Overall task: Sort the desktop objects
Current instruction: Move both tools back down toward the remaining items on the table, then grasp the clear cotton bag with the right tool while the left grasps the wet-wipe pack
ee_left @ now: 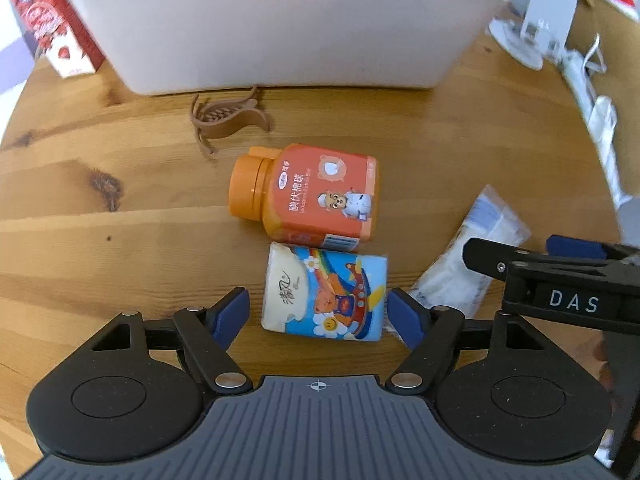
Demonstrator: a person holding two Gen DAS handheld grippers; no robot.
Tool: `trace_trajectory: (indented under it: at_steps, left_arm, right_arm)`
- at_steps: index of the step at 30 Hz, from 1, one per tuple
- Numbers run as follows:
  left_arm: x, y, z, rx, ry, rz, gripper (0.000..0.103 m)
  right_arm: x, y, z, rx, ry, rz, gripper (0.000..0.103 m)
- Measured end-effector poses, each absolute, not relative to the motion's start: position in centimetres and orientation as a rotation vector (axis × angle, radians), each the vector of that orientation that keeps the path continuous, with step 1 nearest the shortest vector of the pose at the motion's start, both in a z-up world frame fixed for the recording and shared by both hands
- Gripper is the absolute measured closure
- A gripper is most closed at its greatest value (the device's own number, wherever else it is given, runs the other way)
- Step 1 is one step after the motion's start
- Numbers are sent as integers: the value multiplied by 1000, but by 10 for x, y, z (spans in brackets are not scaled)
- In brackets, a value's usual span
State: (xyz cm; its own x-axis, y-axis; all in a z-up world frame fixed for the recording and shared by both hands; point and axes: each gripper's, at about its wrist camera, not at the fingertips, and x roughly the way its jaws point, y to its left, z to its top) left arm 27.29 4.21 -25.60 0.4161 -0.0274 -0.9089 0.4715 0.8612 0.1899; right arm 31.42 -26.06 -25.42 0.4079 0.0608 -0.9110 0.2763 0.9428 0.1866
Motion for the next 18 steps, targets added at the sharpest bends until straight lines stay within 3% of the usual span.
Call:
trace_trajectory:
  at_steps: [15,18]
  left_arm:
    - [292,72,-253,502,1072,-269,25]
    - [293,71,-253,520,1054,-280,22]
  right_arm:
    - [306,-270,-250,278,1135,-173,0]
    - [310,-258,-253,275,1151,-150,6]
